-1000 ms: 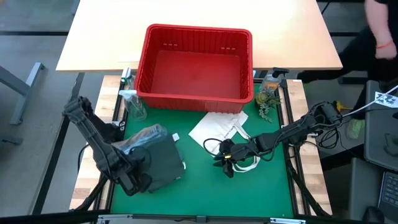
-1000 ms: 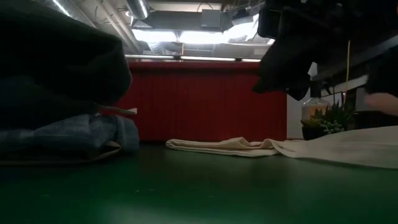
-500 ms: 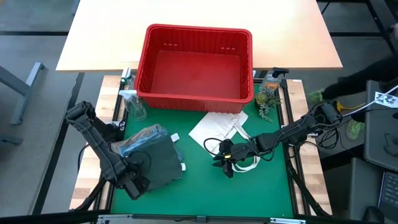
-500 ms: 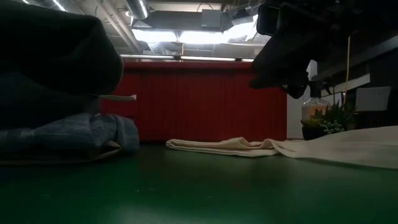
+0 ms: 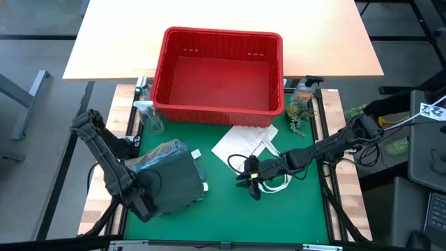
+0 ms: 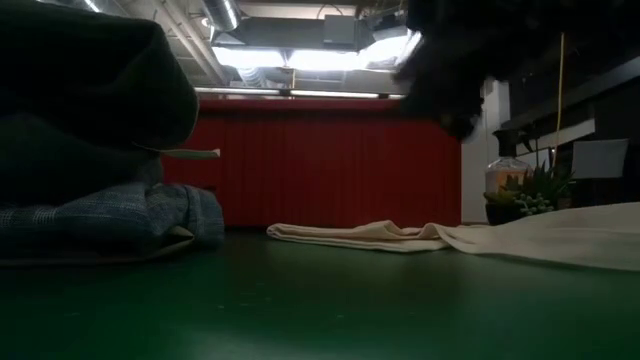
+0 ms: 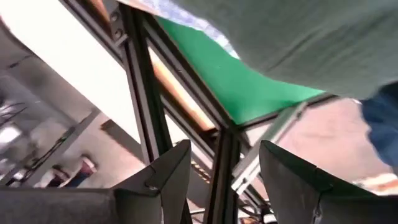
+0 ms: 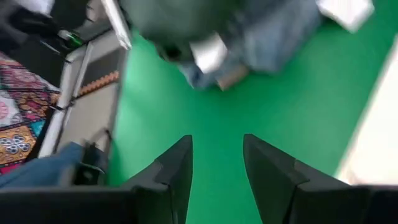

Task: Fold Laundry from Bin
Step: Stack the folded green polo shirt on top of the blue polo shirt, then put all the stacked clothes into the red bin

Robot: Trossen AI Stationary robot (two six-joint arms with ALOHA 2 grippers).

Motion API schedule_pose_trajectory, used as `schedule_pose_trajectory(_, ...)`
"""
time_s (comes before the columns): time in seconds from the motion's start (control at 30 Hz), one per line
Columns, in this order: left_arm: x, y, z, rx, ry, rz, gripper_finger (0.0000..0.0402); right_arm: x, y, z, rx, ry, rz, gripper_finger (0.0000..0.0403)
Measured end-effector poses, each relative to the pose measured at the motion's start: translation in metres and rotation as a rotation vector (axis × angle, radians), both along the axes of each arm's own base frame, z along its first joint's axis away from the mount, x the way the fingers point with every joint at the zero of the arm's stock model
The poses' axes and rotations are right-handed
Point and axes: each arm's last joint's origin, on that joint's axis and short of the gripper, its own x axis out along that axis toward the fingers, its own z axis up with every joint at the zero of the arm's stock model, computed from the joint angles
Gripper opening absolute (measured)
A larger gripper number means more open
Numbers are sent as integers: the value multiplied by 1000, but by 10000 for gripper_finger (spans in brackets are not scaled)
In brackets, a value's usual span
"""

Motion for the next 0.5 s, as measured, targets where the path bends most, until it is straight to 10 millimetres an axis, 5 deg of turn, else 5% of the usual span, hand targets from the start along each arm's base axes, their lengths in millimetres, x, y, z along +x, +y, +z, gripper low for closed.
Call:
schedule_pose_trajectory(0.3,-10,22,29,-7,-261,21,183,27,6,62,-178,-238,65,143)
schedule_pose_trajectory(0.5,-3,31,34,138,-506,61,183,61,-1,90,-257,-333,81,143)
